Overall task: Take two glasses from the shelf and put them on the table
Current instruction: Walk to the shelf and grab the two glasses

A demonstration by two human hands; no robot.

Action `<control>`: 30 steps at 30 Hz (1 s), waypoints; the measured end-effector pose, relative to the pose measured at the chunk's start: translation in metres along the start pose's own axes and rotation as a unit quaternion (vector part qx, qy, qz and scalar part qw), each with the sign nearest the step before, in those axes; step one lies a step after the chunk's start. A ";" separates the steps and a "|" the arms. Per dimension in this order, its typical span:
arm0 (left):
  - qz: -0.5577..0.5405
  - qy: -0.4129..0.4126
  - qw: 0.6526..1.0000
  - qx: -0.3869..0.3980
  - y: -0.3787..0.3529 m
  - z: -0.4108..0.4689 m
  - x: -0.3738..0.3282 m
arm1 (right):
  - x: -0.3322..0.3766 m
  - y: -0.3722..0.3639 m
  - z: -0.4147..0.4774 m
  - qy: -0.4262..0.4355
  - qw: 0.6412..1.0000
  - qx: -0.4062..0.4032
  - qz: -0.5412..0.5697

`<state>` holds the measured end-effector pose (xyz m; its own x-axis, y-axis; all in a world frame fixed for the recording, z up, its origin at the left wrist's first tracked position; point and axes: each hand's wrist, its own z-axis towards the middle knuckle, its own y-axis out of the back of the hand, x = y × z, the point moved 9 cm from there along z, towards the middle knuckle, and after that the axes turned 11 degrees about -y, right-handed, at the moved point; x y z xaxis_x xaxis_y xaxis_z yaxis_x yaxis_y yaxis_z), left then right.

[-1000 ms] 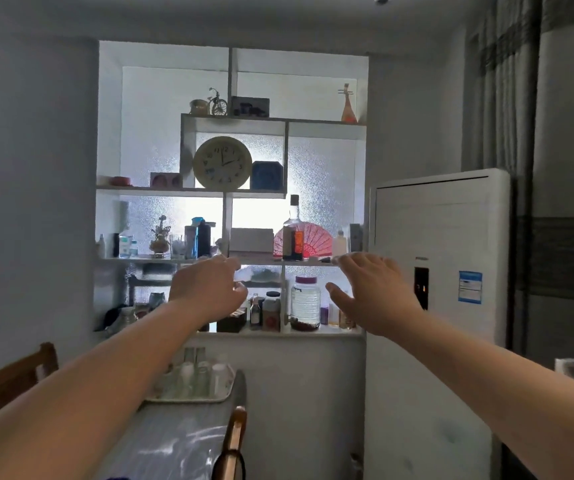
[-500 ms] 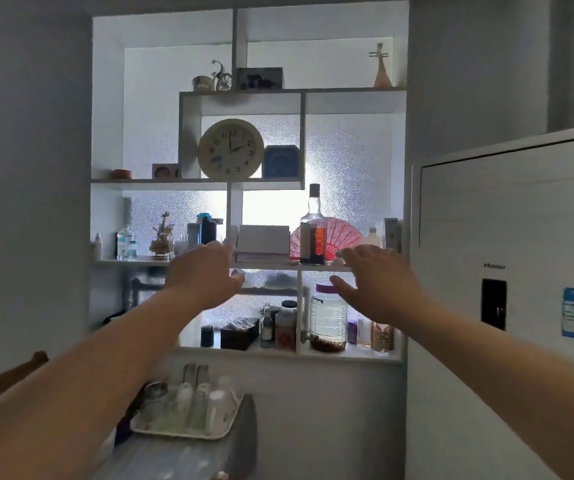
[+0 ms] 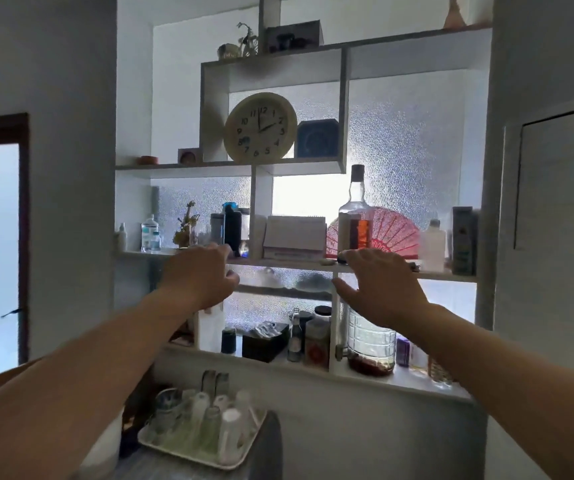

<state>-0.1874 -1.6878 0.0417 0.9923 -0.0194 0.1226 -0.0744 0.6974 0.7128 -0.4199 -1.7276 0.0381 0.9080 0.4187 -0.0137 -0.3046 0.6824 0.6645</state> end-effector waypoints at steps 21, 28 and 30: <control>0.114 0.092 0.989 0.027 -0.175 0.149 0.157 | 0.028 -0.255 0.218 0.072 0.992 0.008 0.101; 0.149 0.147 0.977 0.032 -0.207 0.172 0.203 | 0.062 -0.324 0.276 0.124 0.979 0.021 0.158; 0.165 0.162 0.973 0.026 -0.219 0.181 0.218 | 0.071 -0.343 0.298 0.140 0.973 0.023 0.183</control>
<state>0.0276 -1.9744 0.0377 0.8921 0.4322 0.1319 -0.3903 0.5896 0.7071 -0.1653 -2.1102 0.0316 0.6253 0.7797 0.0315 -0.5737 0.4320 0.6958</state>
